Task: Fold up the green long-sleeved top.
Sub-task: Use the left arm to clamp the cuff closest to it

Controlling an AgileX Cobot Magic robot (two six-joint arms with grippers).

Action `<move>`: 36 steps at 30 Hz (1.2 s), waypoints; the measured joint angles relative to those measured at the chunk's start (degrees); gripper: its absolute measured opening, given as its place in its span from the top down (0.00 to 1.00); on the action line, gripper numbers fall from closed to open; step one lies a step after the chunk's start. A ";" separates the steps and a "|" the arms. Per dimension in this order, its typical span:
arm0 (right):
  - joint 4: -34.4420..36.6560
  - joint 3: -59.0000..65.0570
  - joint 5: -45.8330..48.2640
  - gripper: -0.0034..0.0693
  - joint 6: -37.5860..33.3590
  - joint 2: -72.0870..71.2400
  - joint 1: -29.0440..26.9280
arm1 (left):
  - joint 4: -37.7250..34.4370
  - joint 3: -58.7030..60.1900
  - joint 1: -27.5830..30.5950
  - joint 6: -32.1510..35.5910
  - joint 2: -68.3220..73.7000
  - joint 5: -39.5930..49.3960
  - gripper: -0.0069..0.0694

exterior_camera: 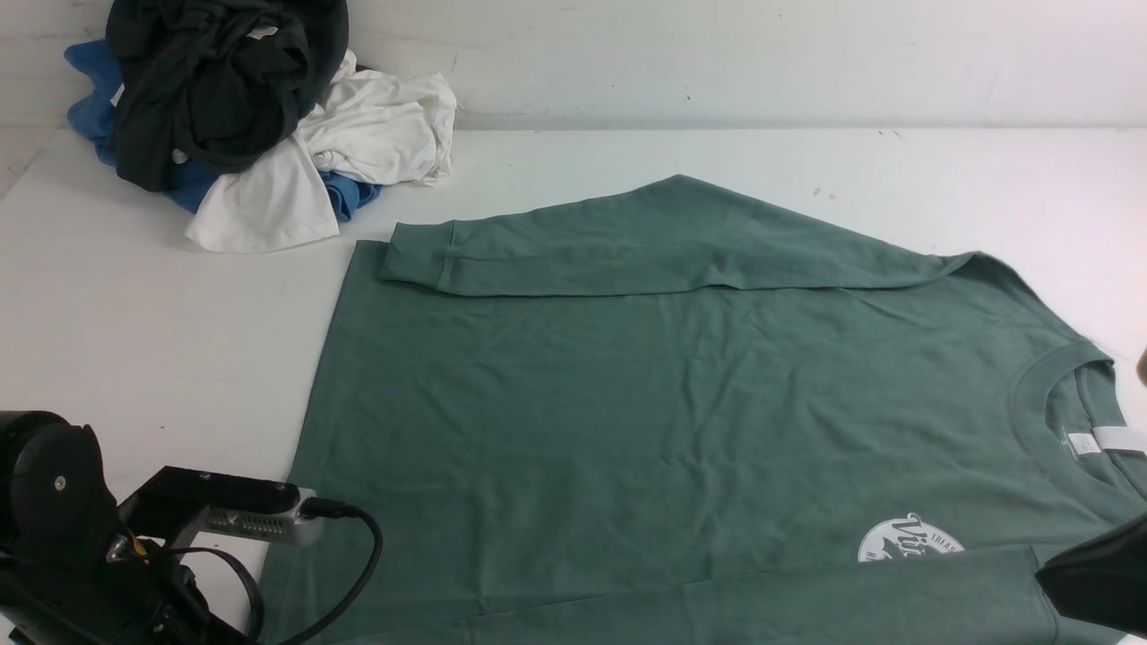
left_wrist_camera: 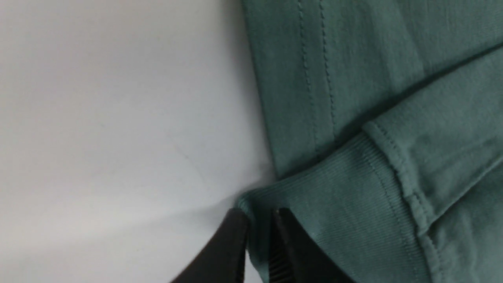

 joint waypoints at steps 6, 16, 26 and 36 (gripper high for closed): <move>0.00 0.00 -0.34 0.97 0.00 0.00 0.00 | 0.06 0.00 0.00 -0.48 0.00 0.60 0.46; -0.13 0.00 -0.50 0.97 0.00 0.00 0.00 | 0.06 0.00 0.00 -0.59 0.00 -0.61 0.61; -0.17 0.00 -0.62 0.97 -0.02 0.00 0.00 | 0.06 0.06 0.00 -0.59 0.00 -0.34 0.82; -0.17 0.00 -0.65 0.97 -0.02 0.00 0.00 | -0.06 0.06 0.00 -1.75 2.02 -0.02 0.34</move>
